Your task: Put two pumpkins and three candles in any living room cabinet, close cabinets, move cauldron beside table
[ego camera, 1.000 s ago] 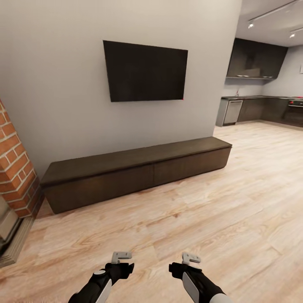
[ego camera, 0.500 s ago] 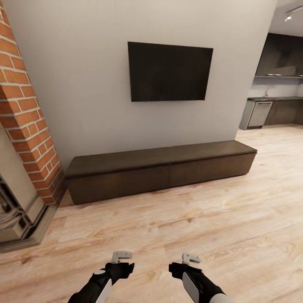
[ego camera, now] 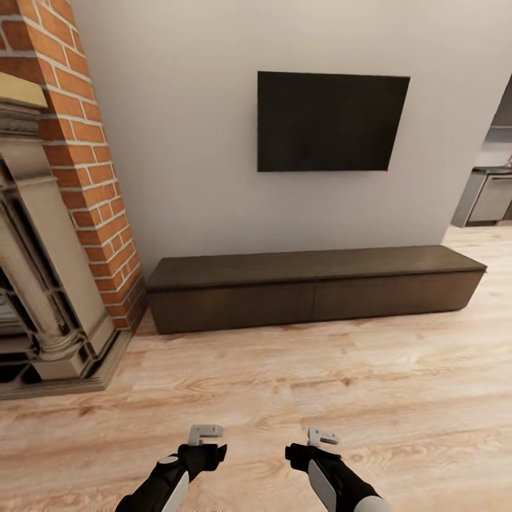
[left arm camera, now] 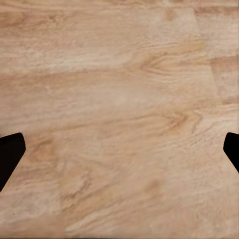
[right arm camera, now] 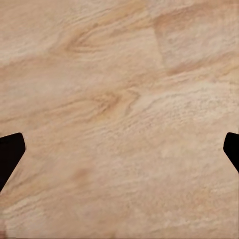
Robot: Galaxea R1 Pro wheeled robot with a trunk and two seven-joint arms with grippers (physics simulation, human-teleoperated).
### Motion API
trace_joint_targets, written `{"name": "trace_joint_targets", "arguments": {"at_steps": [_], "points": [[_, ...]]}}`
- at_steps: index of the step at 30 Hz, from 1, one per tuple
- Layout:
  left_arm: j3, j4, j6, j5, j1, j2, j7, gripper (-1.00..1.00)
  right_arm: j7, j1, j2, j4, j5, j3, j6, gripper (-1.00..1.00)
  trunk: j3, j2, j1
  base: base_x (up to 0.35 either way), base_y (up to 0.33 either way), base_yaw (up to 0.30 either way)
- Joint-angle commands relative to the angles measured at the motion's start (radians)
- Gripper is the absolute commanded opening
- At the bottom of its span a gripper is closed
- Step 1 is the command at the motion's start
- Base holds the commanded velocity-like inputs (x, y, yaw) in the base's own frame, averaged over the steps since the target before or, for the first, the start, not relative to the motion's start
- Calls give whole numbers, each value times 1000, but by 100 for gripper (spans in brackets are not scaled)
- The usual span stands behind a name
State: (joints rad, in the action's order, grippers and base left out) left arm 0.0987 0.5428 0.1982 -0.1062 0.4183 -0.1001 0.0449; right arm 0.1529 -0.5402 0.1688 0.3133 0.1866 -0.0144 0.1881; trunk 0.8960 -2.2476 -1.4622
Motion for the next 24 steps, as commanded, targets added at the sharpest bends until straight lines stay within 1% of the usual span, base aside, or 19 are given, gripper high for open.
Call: {"name": "trace_joint_targets", "arguments": {"at_steps": [1,7,9,12,14,24], "points": [[3,1,6,-10,0,0,0,100,5,0,0,3,8,-2,5,100,1,0,0,0,-127,292],[3,0,6,-10,1,0,0,100,5,0,0,3,8,-2,5,100,1,0,0,0,-201,292],[2,0,6,-10,0,0,0,100,5,0,0,3,8,-1,4,100,1,0,0,0,-80,195],[2,0,6,-10,0,0,0,100,5,0,0,2,8,-1,-5,100,1,0,0,19,-29,70],[1,0,6,-10,0,0,0,100,5,0,-1,-5,8,-2,-12,100,1,0,0,160,-8,18],[1,-1,6,-11,0,0,0,100,7,0,-3,-23,12,-1,-30,100,1,0,0,287,-1,3]]}}
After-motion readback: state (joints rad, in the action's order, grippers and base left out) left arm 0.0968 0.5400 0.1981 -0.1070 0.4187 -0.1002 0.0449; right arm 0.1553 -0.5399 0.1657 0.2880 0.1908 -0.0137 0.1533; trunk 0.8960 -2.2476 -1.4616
